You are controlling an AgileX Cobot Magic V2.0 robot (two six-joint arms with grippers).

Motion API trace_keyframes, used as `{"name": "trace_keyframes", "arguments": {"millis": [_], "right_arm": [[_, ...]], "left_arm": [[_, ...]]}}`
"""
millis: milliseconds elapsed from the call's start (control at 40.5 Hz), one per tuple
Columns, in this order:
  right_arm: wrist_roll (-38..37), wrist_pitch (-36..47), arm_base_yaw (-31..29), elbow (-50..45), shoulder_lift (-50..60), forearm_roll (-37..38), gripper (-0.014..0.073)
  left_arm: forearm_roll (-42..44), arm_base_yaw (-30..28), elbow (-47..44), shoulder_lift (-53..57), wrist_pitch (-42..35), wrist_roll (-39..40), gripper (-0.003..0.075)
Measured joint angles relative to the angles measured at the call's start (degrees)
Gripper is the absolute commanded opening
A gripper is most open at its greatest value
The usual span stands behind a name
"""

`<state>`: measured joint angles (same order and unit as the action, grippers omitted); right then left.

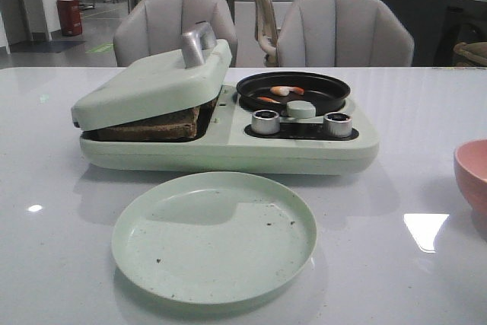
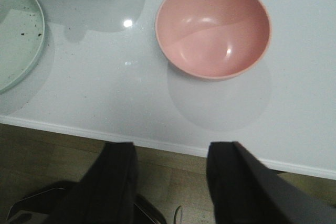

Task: Make breakfast with bread and shrimp

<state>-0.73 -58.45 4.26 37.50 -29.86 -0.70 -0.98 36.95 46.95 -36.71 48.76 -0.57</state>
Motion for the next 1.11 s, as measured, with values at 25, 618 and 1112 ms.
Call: {"name": "trace_keyframes", "arguments": {"millis": [25, 618, 1112], "right_arm": [[0.0, -0.3, 0.0, -0.1, 0.5, 0.0, 0.0354], [0.0, -0.5, 0.0, -0.3, 2.3, -0.1, 0.0035], [0.0, -0.7, 0.0, -0.3, 2.3, -0.1, 0.0035]], "left_arm": [[0.0, 0.0, 0.0, 0.0, 0.0, 0.0, 0.0101], [0.0, 0.0, 0.0, 0.0, 0.0, 0.0, 0.0101], [1.0, -0.3, -0.6, 1.3, -0.7, 0.0, 0.0101]]}}
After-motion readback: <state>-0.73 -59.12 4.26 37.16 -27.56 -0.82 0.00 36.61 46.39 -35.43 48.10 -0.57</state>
